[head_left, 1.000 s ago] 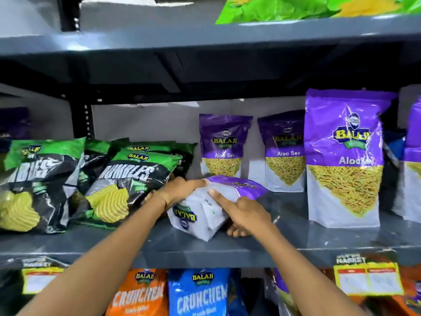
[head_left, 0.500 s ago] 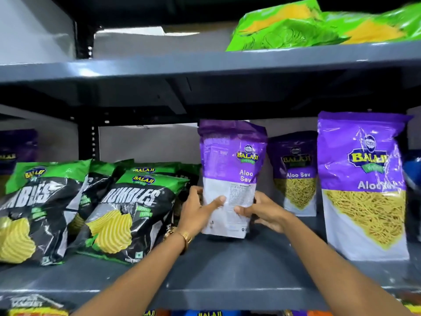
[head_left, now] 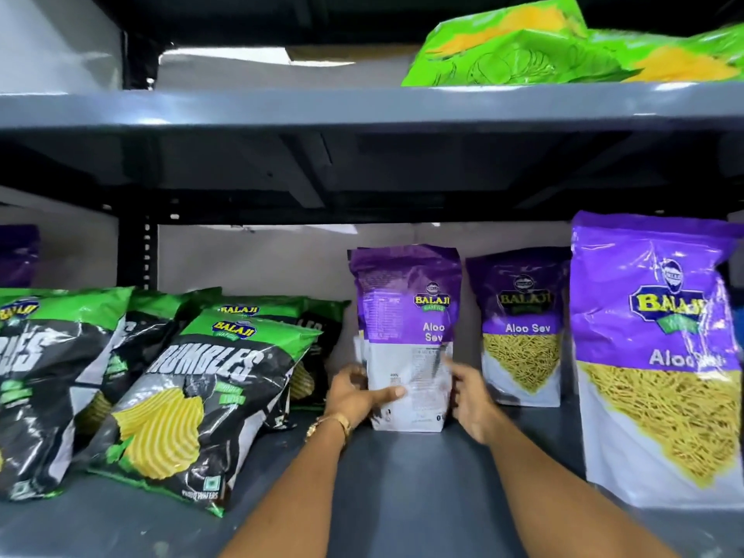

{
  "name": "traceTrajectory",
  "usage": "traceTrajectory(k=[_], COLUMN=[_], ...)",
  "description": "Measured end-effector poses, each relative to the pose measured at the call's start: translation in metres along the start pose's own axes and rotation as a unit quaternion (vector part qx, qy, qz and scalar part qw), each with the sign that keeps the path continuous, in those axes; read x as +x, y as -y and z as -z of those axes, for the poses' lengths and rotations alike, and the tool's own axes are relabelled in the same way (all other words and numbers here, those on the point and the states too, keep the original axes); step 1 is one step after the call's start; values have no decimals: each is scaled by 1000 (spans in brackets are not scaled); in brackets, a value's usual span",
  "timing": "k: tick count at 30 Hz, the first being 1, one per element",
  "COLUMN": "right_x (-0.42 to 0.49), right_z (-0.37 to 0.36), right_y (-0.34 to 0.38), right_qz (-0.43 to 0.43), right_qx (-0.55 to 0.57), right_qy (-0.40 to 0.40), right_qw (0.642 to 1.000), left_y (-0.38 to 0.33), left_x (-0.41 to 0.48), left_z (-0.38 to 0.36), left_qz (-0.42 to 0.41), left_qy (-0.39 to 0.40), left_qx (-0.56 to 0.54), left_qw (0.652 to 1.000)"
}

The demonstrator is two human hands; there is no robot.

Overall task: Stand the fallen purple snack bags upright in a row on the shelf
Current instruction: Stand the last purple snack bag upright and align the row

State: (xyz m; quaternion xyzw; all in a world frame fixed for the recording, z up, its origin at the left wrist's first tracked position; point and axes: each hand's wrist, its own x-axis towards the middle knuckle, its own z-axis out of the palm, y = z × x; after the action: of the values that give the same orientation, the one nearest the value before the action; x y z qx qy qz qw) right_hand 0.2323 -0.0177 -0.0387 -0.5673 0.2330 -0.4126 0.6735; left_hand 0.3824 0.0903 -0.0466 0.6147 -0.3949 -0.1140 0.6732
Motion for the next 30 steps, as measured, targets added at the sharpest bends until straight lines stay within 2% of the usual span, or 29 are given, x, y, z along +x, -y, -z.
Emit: traceTrajectory(k=[4,6,8,12,14,16,17,19,23,27,30], right_x=[6,6,3,1,-3,-6,-7,-11,-15,-20,-22], right_z=[11,14,16,22,22,17,15,12,3,-9,-11], right_y=[2,-3,-6,-4,-3,-3,-4,-3,-1,-6,-5], right_qz=[-9,5,20,26,24,35,45,65,108,165,177], right_qx=[20,-9,-54,-11,-33,-30,-31,-55,-139,-192,-231], right_qy=[-106,-123,-97,8,63,113,125,129,55,40,20], right_qw=[994,992,994,1000,997,992,991,988,983,967,956], left_y=[8,10,9,-7,-18,-24,-25,-23,-11,-6,-5], left_x=[-1,-2,-5,-16,-22,-26,-28,-32,-23,-18,-17], left_z=[9,11,11,6,6,3,0,-5,-6,0,5], left_qz=[24,30,36,54,84,83,71,40,-43,-40,-53], left_qy=[20,4,-14,26,99,219,251,265,174,23,11], left_qx=[-9,-11,5,-8,-70,-163,-202,-195,-55,35,34], left_qw=[999,999,999,998,989,958,944,944,982,998,998])
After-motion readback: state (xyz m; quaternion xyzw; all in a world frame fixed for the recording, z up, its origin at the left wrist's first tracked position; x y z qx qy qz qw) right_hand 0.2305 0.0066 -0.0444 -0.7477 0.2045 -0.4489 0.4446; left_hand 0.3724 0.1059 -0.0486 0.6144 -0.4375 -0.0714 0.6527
